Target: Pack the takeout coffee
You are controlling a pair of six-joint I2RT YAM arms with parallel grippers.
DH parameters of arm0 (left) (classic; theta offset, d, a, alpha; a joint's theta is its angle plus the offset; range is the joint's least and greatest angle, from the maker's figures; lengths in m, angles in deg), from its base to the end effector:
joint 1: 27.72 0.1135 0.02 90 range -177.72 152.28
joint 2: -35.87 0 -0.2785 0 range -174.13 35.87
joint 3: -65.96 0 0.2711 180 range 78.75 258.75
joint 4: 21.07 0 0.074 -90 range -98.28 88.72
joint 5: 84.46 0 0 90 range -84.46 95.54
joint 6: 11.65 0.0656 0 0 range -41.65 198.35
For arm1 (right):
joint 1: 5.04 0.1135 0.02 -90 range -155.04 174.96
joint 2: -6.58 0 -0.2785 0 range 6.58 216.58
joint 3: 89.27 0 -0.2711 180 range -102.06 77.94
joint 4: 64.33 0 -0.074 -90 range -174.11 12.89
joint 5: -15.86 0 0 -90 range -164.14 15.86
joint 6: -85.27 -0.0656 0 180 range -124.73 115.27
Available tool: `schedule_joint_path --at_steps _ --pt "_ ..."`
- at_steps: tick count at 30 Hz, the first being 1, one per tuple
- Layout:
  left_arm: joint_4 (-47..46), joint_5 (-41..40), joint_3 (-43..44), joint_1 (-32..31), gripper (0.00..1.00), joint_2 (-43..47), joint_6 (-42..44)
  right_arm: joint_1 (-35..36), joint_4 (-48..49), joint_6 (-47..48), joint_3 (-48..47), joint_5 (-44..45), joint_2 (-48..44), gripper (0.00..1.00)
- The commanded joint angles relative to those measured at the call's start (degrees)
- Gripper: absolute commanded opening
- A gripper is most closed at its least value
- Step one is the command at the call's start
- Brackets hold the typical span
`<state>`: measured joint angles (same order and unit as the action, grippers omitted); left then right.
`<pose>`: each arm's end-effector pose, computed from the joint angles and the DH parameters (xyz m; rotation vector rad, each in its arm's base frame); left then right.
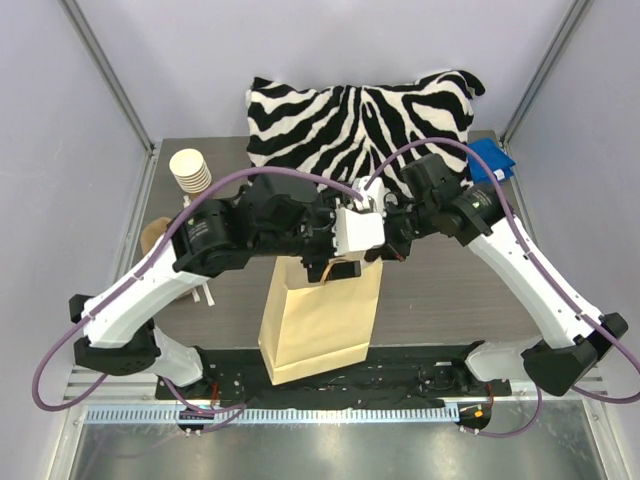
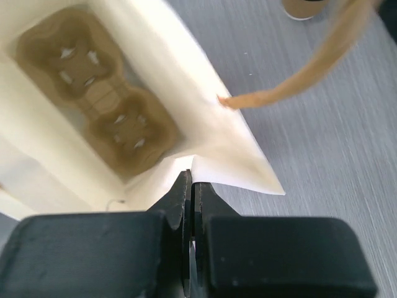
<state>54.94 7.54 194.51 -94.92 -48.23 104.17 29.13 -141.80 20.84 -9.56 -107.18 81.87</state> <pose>0.1156 -0.2810 0.5073 1.5789 1.4688 -0.4614 0.2062 0.1832 0.3951 -1.4196 1.9811 0.7790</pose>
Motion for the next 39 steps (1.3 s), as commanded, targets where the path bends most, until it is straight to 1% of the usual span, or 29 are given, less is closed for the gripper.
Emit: schedule_joint_path --at_steps 1,3,6,7,9,14,17,19,21,24,26,29,32,35,37,39 --pt "-4.33 -0.16 4.64 2.94 0.88 3.32 -4.81 -2.7 2.11 -1.04 0.31 3.15 -2.42 0.01" --pt "-4.86 0.46 4.56 4.79 0.89 3.85 -5.52 -3.58 2.63 -1.22 1.19 3.85 -3.13 0.01" --pt "-4.16 -0.15 1.76 5.06 0.9 4.82 -4.47 -4.38 3.07 -1.74 1.9 3.86 -4.18 0.01" --pt "-3.72 0.89 1.14 5.15 0.9 5.08 -4.12 -4.9 3.16 -2.0 1.9 3.68 -4.27 0.01" --pt "-3.19 2.65 -1.14 5.15 0.89 5.69 -2.98 -5.34 3.34 -2.62 1.37 2.28 -4.45 0.01" --pt "-5.47 7.66 -6.24 4.8 0.88 6.22 -1.31 -5.52 3.86 -2.8 0.23 -0.27 -3.92 0.01" --pt "-6.88 7.4 -8.1 3.4 0.88 5.52 0.62 -5.52 3.69 -2.45 -0.82 -1.24 -3.13 0.01" --pt "-6.45 6.36 -8.1 2.6 0.88 3.95 2.12 -5.43 3.6 -2.18 -1.18 -1.5 -2.95 0.01" --pt "-5.48 3.29 -6.36 1.28 0.88 2.28 3.44 -5.43 3.51 -1.83 -1.44 -1.94 -2.95 0.01" --pt "-2.14 1.43 -3.45 1.02 0.88 -1.15 3.53 -5.52 3.51 -0.95 -1.09 -1.59 -3.56 0.01" --pt "-1.61 -1.55 -3.09 1.02 0.88 -2.3 3.53 -5.43 3.6 -0.51 -0.65 -1.24 -4.35 0.01" --pt "-1.61 -5.25 -3.79 1.02 0.88 -3.0 3.71 -5.43 3.86 -0.42 -0.3 -1.5 -5.5 0.01" --pt "-1.35 -5.43 -4.93 1.02 0.88 -3.01 3.27 -5.52 4.22 -0.42 0.05 -1.5 -6.2 0.01" --pt "-1.96 -5.43 -7.83 0.93 0.88 -2.65 4.14 -5.43 4.22 -0.42 -0.12 -1.77 -6.29 0.01" --pt "-2.14 -5.43 -9.67 0.67 0.88 -2.13 6.59 -5.52 4.22 -0.42 -0.03 -1.94 -6.38 0.01" --pt "-2.84 -8.49 -11.78 -0.65 0.89 -1.6 8.71 -5.43 4.13 -0.08 0.05 -1.86 -6.47 0.01"
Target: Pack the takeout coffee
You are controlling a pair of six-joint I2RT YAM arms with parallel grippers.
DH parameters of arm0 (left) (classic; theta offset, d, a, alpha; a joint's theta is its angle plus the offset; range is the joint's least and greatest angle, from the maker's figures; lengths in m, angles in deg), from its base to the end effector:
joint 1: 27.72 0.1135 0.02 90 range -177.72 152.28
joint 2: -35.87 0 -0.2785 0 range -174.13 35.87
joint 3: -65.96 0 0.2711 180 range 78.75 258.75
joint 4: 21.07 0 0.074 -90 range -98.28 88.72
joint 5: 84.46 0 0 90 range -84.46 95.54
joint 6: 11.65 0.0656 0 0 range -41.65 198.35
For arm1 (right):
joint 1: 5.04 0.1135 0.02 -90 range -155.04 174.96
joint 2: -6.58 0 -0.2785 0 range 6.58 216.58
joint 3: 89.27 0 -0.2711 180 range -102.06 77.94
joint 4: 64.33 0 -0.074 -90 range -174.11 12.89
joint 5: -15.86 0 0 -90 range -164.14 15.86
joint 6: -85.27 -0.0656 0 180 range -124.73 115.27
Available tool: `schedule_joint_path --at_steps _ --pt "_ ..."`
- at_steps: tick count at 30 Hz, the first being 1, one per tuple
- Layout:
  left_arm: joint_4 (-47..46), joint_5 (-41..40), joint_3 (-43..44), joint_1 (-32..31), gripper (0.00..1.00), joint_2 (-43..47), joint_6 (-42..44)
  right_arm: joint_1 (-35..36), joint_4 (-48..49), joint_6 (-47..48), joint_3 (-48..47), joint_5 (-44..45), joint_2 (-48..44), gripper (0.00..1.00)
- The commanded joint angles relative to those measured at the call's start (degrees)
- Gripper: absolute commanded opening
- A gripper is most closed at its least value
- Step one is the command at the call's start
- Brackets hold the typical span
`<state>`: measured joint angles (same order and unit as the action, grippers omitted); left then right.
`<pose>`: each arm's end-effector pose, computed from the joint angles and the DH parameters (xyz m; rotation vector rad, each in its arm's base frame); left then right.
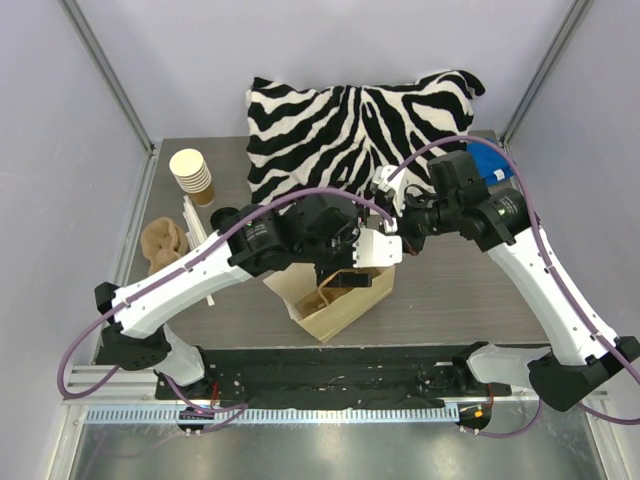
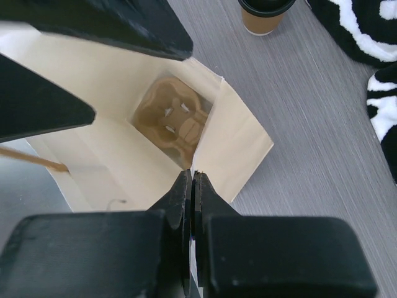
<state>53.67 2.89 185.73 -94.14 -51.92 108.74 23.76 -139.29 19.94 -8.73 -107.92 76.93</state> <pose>0.1395 -0.3119 0.4406 1.7274 1.5650 -0.2640 0.2039 0.1537 0.4154 -1.2861 1.9244 0.7306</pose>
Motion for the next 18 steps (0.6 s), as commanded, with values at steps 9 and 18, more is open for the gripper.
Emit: schedule_joint_path --at_steps 9,18 --pt "-8.59 -11.58 -9.59 -4.34 0.9 6.22 15.02 -0.06 1.26 3.37 1.94 -1.03 -2.41 0.01" --pt "-15.97 -21.59 -16.0 -7.76 0.91 10.79 28.83 -0.14 0.91 5.57 3.88 -0.41 -3.37 0.01"
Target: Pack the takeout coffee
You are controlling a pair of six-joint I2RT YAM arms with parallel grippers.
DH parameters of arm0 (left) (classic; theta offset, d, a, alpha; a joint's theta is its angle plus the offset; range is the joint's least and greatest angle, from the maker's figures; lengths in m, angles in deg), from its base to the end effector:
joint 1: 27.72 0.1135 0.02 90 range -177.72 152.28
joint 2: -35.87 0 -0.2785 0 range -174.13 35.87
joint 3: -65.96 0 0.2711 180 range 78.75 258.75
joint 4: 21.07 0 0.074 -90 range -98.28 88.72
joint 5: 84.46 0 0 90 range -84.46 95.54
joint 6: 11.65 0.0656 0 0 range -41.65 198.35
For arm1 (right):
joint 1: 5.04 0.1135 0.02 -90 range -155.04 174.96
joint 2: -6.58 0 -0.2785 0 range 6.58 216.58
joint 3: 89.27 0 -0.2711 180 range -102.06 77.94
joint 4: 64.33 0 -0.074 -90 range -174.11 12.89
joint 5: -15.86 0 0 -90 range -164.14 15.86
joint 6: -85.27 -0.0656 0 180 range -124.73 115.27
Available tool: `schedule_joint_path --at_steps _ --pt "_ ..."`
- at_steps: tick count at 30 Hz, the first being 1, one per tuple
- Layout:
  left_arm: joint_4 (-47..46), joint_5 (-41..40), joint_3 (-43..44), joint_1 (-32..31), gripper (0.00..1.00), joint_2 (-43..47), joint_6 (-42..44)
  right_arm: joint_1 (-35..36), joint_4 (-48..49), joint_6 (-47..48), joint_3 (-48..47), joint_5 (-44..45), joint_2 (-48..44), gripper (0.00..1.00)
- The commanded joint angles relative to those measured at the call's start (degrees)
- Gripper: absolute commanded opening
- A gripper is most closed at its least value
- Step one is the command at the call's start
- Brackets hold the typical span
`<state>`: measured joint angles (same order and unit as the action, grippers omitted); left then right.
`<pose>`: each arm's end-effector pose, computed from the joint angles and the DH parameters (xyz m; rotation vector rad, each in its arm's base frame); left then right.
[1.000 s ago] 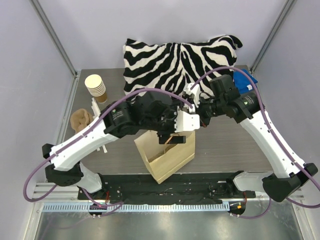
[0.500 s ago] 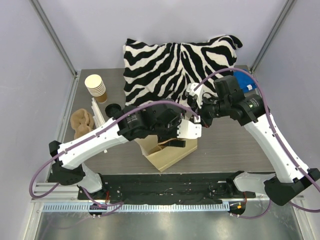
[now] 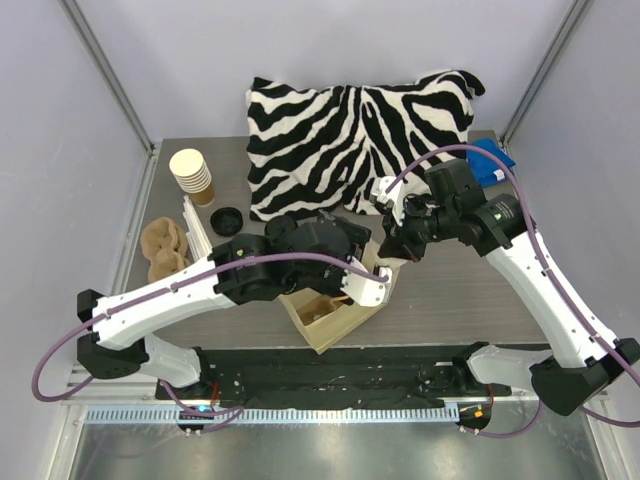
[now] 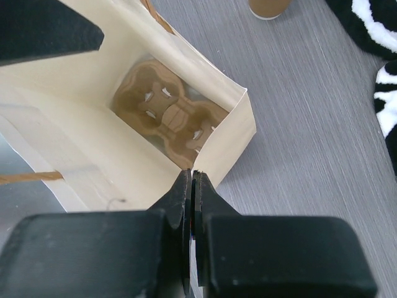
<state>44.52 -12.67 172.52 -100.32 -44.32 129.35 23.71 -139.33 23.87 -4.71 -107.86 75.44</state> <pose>0.1156 -0.3002 0.4221 1.8707 1.1940 0.1516 0.1993 0.1509 0.3984 -1.3530 1.9152 0.7071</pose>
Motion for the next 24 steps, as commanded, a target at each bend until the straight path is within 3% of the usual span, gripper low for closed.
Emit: schedule_joint_path --at_steps 1,7,18,24 --pt "-7.52 -6.74 -3.51 -2.02 0.91 3.54 10.5 -0.1 0.87 1.72 -0.05 -0.48 -1.89 0.01" --pt "-13.5 -11.4 -6.85 -2.9 0.91 5.65 17.37 -0.01 0.87 2.25 0.47 -0.39 -2.41 0.01" --pt "-20.18 -12.98 -9.93 -2.81 0.91 7.76 22.91 -0.01 1.74 4.1 2.41 -0.83 -4.08 0.01" --pt "-19.67 -13.25 -5.89 -2.73 0.91 5.74 15.99 -0.01 2.62 4.1 3.2 0.14 -5.22 0.01"
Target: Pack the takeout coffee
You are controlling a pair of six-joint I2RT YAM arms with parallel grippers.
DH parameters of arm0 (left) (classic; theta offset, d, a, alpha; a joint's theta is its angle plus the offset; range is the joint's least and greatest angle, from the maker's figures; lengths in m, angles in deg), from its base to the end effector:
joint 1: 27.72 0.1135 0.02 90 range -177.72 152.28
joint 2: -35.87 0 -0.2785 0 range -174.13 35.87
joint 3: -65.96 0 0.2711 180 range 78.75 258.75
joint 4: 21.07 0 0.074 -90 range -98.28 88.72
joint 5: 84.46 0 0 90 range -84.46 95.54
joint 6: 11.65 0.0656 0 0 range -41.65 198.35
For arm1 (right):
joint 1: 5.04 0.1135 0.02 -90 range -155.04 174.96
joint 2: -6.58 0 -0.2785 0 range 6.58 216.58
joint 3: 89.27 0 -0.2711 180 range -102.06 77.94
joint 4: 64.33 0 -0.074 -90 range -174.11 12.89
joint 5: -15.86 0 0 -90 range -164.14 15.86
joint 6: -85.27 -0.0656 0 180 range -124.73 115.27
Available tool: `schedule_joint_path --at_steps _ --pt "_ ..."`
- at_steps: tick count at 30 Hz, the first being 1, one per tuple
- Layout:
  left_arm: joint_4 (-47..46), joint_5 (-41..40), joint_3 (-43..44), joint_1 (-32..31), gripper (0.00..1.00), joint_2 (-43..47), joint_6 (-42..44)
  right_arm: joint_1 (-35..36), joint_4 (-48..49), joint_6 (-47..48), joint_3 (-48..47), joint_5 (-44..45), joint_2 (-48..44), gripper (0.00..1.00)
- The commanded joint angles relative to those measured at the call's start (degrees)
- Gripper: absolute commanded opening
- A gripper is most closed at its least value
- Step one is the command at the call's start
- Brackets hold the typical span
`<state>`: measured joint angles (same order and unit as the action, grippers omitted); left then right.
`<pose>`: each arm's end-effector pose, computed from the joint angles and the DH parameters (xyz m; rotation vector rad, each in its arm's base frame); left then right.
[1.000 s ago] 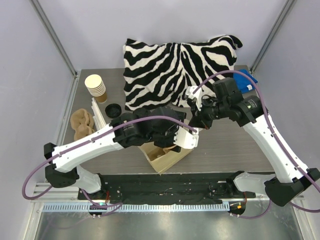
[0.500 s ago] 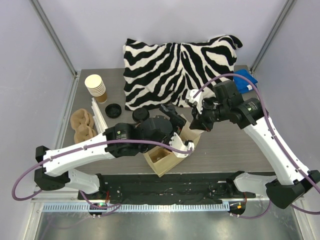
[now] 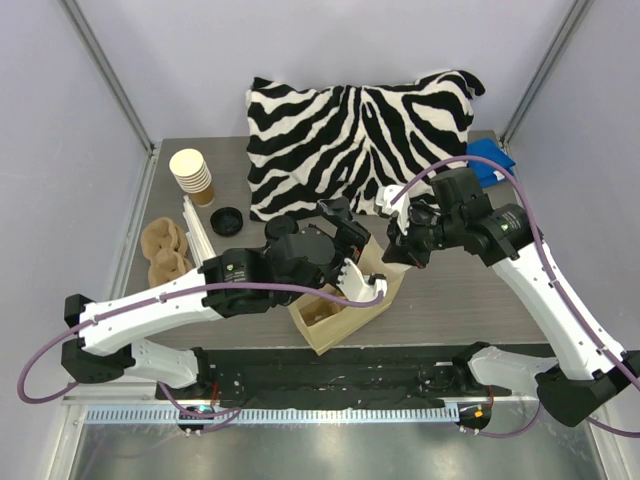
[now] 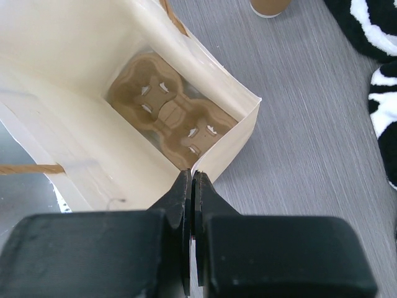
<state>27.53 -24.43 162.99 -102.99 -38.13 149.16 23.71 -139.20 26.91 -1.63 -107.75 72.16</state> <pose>0.1107 -0.2922 0.4308 1.7755 0.8865 0.4754 0.1866 0.1438 0.3935 -1.3968 1.8676 0.6771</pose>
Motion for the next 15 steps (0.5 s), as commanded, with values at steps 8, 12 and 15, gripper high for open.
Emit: schedule_joint_path --at_steps 8,12,15 --pt "-3.3 -1.58 5.05 -0.06 0.9 -1.06 -10.86 -0.1 5.74 1.23 2.66 0.47 -4.67 0.01" --pt "-0.22 -0.61 7.5 -0.06 0.9 -2.2 -14.63 -0.01 6.71 1.06 3.11 0.91 -4.94 0.01" --pt "3.11 2.01 10.93 0.12 0.9 -3.08 -20.77 -0.01 7.33 0.71 3.11 1.61 -4.67 0.01"
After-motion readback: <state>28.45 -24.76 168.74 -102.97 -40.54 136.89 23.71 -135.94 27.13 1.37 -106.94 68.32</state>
